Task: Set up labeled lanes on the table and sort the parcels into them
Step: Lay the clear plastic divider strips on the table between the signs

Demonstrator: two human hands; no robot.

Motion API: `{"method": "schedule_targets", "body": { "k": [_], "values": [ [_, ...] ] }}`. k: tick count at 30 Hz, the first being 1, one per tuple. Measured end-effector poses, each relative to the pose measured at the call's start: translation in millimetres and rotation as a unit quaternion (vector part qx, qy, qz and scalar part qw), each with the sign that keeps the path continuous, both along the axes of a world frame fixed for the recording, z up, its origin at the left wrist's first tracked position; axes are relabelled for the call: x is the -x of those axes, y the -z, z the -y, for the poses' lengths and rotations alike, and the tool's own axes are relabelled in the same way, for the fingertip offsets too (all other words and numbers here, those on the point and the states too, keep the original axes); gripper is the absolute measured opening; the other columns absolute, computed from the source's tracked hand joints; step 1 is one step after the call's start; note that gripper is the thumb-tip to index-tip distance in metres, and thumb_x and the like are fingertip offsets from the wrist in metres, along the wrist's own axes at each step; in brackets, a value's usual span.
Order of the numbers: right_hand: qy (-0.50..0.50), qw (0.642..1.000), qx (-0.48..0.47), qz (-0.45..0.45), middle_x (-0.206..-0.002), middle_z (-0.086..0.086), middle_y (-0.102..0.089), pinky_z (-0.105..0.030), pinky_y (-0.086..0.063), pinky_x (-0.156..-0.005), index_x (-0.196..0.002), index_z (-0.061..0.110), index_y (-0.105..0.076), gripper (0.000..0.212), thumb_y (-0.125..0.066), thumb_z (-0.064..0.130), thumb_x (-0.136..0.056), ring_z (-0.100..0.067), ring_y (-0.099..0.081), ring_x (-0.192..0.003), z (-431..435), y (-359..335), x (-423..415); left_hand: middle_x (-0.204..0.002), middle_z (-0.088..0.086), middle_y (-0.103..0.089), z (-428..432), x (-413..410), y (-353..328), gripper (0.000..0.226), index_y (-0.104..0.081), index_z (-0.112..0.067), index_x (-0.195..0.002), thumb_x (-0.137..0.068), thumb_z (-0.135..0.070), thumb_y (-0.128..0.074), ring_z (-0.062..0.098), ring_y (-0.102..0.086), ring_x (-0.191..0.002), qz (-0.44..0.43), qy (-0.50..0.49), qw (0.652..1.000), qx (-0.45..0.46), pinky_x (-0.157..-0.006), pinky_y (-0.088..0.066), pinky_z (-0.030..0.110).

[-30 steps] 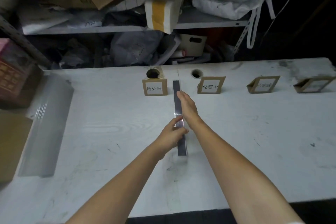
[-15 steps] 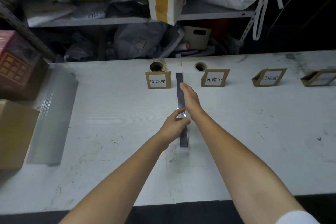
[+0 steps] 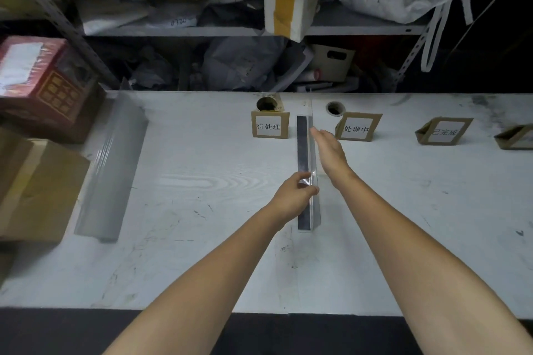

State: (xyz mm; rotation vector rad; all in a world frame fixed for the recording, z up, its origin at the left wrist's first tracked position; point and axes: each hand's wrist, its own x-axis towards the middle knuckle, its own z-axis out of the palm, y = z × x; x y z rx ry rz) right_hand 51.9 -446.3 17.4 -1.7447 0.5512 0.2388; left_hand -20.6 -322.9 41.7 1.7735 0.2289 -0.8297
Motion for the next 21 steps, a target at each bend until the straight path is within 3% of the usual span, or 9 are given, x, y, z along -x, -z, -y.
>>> {"method": "schedule_targets", "body": {
  "k": [5, 8, 11, 14, 19, 21],
  "values": [
    [-0.023, 0.982, 0.16, 0.094, -0.153, -0.003, -0.042, -0.04, -0.035, -0.111, -0.148, 0.022, -0.043, 0.059, -0.052, 0.052, -0.098, -0.023, -0.037, -0.142, -9, -31, 12, -0.142, 0.001, -0.054, -33, 5, -14, 0.044, -0.046, -0.027, -0.145, -0.101, -0.027, -0.052, 0.017, -0.054, -0.118, 0.044, -0.028, 0.998, -0.022, -0.089, -0.041, 0.026],
    [-0.052, 0.963, 0.222, 0.146, -0.149, -0.005, -0.046, -0.042, -0.033, -0.112, -0.144, 0.019, -0.048, 0.053, -0.056, 0.045, -0.098, -0.023, -0.034, -0.142, -42, -56, 7, -0.134, -0.003, -0.058, -79, 5, -32, 0.039, -0.052, -0.027, -0.139, -0.101, -0.026, -0.052, 0.013, -0.056, -0.11, 0.084, -0.085, 0.992, -0.042, -0.076, -0.043, 0.019],
    [-0.096, 0.956, 0.217, 0.171, -0.142, -0.002, -0.051, -0.039, -0.035, -0.108, -0.138, 0.02, -0.053, 0.047, -0.057, 0.042, -0.097, -0.023, -0.036, -0.138, -95, -78, 0, -0.127, -0.006, -0.06, -146, 4, -47, 0.035, -0.058, -0.027, -0.133, -0.099, -0.025, -0.052, 0.009, -0.057, -0.103, 0.128, -0.146, 0.978, -0.08, -0.069, -0.044, 0.018],
    [-0.15, 0.953, 0.199, 0.17, -0.138, -0.005, -0.056, -0.04, -0.039, -0.107, -0.135, 0.018, -0.057, 0.046, -0.06, 0.04, -0.095, -0.025, -0.044, -0.132, -155, -88, -6, -0.125, -0.006, -0.063, -220, 6, -62, 0.032, -0.061, -0.026, -0.128, -0.098, -0.023, -0.051, 0.011, -0.059, -0.105, 0.168, -0.198, 0.956, -0.138, -0.077, -0.046, 0.025],
    [-0.229, 0.954, 0.147, 0.125, -0.141, -0.006, -0.056, -0.035, -0.04, -0.103, -0.137, 0.016, -0.056, 0.047, -0.058, 0.041, -0.098, -0.024, -0.051, -0.13, -259, -87, -4, -0.107, -0.005, -0.066, -329, 14, -87, 0.025, -0.068, -0.022, -0.116, -0.099, -0.018, -0.051, 0.013, -0.061, -0.095, 0.246, -0.307, 0.89, -0.23, -0.077, -0.044, 0.024],
    [-0.239, 0.958, 0.125, 0.096, -0.14, -0.006, -0.057, -0.035, -0.042, -0.102, -0.138, 0.015, -0.055, 0.048, -0.058, 0.042, -0.098, -0.024, -0.053, -0.128, -297, -80, -3, -0.105, -0.006, -0.066, -361, 17, -85, 0.022, -0.067, -0.022, -0.115, -0.098, -0.018, -0.053, 0.015, -0.062, -0.098, 0.24, -0.322, 0.887, -0.228, -0.079, -0.044, 0.025]
  ]
}}
